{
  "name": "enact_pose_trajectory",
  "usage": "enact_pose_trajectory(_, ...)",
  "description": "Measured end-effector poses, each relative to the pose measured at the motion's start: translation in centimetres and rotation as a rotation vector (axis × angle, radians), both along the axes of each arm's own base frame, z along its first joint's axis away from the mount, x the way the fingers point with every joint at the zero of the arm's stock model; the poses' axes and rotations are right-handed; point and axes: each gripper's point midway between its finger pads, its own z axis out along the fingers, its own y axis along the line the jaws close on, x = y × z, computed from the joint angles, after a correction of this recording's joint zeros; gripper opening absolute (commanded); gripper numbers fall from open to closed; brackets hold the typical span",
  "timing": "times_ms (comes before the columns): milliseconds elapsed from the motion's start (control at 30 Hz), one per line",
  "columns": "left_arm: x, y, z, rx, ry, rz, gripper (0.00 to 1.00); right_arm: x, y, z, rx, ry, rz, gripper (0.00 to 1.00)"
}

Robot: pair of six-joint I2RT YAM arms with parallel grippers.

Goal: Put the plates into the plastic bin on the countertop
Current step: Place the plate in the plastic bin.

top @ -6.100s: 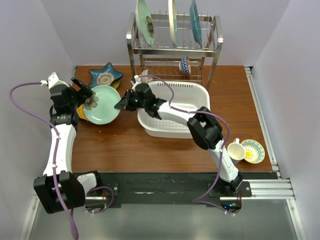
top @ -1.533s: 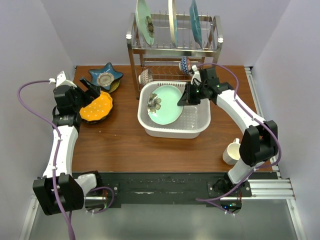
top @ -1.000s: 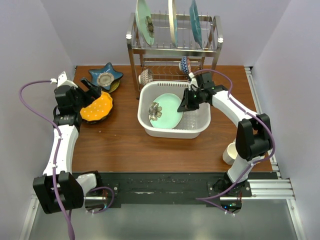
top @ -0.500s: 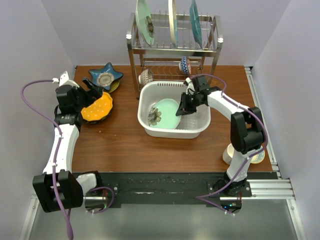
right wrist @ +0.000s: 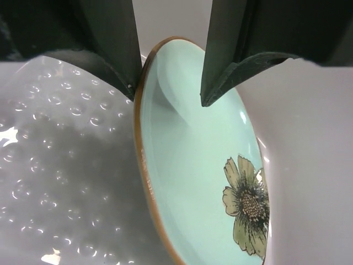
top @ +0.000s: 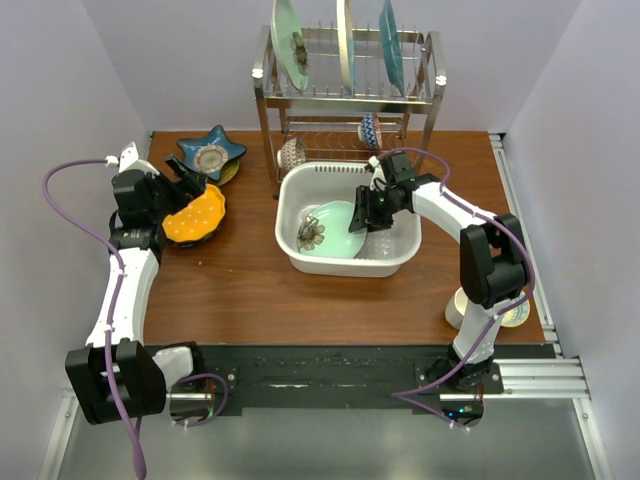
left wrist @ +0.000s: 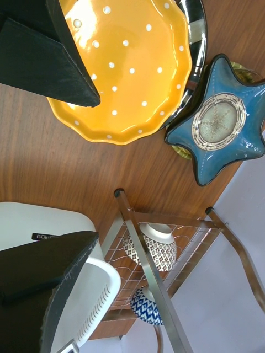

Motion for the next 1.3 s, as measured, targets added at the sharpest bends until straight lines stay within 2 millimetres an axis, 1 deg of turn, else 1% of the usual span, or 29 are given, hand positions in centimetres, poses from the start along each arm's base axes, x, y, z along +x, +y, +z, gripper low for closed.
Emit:
enact_pose_trajectory(267, 0.1, -0.2, 0.3, 0.001, -0.014, -0.008, 0.99, -0.4, -0.6, -0.7, -0.064, 0.004, 0.007, 0.58)
enact_pose_trajectory(467, 0.1, -0.3, 0.3, 0.000, -0.014, -0.010, 1.00, -0.4, -0.8, -1.3, -0.105, 0.003, 0.006, 0.69)
enact_pose_trajectory(633, 0.1, -0.3, 0.2, -0.002, -0.012, -0.011, 1.00, -0.3, -1.2, -1.6, -0.141, -0.013, 0.001, 0.72)
enact_pose_trajectory(767, 0.0, -0.3, -0.3, -0.014, -0.002, -0.007, 1.00, -0.2, -1.6, -1.8, -0.180, -0.023, -0.003, 0.73)
enact_pose_trajectory(900, 0.0, -0.4, -0.4, -0.016, 0.000, -0.007, 1.00, -0.2, -1.4, -1.6, -0.196, -0.039, 0.002, 0.74)
enact_pose_trajectory(1067, 0.0, -0.3, -0.5, -0.016, 0.003, -0.006, 1.00, -0.2, -1.1, -0.4, -0.191, -0.075, 0.006, 0.74)
enact_pose_trajectory(1167, 0.0, -0.2, -0.7, -0.014, 0.010, 0.002, 1.00, -0.1, -1.0, 1.3, -0.178, -0.115, 0.000, 0.75)
enact_pose_trajectory(1300, 0.1, 0.1, -1.8, -0.014, 0.048, 0.018, 1.00, 0.2, -1.1, 3.8, -0.158, -0.181, -0.014, 0.75)
